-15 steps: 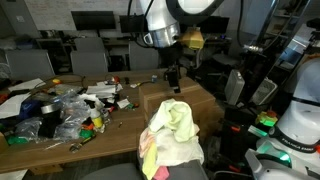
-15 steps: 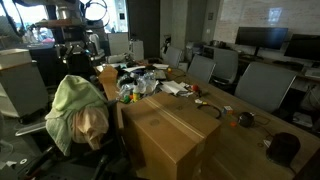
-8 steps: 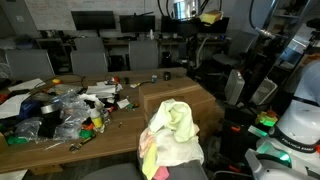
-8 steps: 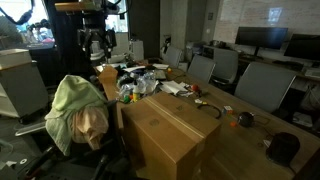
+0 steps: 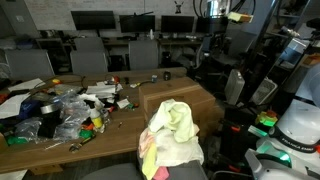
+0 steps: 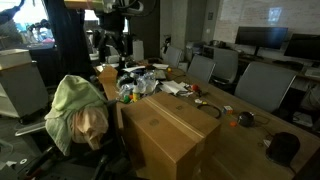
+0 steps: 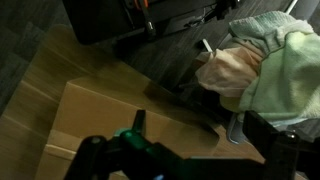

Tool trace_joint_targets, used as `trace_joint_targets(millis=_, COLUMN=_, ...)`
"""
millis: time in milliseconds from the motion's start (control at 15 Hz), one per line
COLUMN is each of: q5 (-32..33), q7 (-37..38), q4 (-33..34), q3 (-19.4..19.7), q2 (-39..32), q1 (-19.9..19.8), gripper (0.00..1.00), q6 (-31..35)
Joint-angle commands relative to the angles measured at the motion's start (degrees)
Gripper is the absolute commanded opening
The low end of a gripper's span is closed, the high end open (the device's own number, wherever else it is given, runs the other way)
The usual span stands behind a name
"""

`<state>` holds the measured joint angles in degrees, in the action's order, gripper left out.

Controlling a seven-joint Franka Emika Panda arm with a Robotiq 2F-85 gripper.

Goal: Pick up all the clothes from the table and put them on the chair.

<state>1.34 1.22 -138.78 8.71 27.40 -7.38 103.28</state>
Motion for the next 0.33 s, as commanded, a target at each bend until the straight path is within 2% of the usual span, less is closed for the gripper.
trace_joint_targets(millis=0, q5=0.11, q7=-5.92, q4=-7.81, q3=4.47, q2=8.81, q1=-3.67, gripper=1.00, q6=2.35)
trace_joint_targets(millis=267, q5=0.49, q7=-15.30, q4=-11.87, q3=10.80, q2=13.87, q1=-7.17, gripper=1.00, q6=2.04)
